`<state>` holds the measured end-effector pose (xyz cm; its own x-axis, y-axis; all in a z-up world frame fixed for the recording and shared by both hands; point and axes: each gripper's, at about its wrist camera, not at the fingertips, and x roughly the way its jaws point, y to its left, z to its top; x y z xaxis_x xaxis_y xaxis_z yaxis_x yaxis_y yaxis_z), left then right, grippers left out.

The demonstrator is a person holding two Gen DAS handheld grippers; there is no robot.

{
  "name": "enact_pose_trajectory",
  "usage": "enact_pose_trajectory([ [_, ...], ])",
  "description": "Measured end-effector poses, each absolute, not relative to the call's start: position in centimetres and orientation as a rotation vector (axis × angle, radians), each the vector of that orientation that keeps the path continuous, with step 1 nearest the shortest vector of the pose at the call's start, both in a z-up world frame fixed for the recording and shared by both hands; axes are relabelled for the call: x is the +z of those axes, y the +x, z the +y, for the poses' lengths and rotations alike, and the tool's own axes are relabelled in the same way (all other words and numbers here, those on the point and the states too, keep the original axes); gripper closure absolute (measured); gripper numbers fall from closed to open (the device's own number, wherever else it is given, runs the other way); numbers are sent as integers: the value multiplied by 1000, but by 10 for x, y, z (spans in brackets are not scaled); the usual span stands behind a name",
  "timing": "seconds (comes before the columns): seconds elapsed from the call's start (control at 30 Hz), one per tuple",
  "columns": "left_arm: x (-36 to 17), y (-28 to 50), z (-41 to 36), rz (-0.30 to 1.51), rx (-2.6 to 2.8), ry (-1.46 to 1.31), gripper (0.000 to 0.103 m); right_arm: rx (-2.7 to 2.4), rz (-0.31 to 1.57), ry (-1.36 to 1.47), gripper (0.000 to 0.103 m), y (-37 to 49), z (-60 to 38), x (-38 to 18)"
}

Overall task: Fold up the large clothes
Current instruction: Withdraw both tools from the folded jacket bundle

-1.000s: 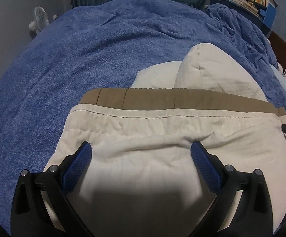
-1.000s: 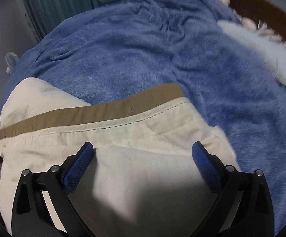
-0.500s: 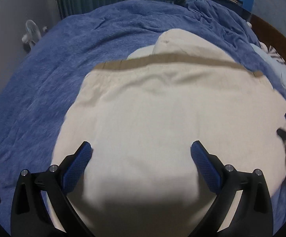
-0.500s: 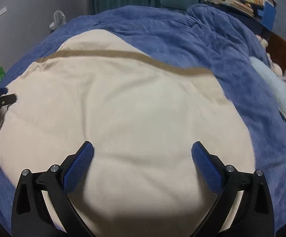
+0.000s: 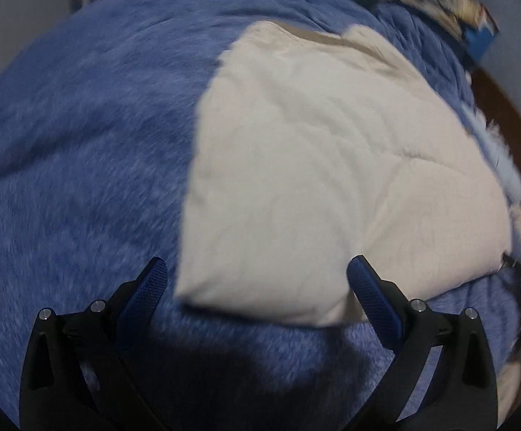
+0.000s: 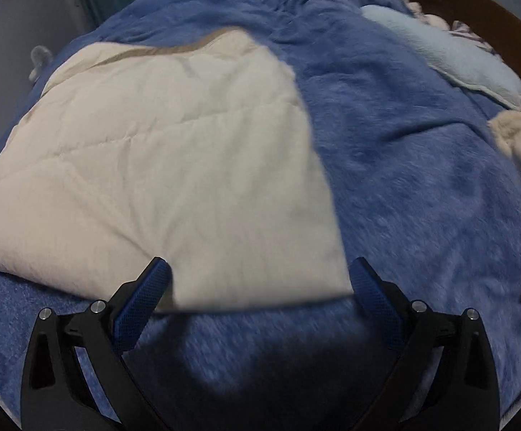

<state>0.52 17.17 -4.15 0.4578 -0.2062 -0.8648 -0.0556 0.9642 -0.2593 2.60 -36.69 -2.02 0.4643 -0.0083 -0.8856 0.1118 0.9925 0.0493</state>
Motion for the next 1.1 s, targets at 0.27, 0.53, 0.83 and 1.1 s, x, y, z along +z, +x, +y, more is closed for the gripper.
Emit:
enact_pose_trajectory([
  [0.27,2,-46,137,809,-123,-139,6,53,697,71,7,-20,-311,40],
  [0.53,-8,-66,70,718,-129,108,6,177,570,-103,7,-35,-224,24],
  [0.83,-36,-85,83,787,-43,-42,6,-58,717,-43,7,-60,-247,-24],
  [1.1,-38,-103,81,771,-7,-44,6,-112,693,3,7,-81,-247,-32],
])
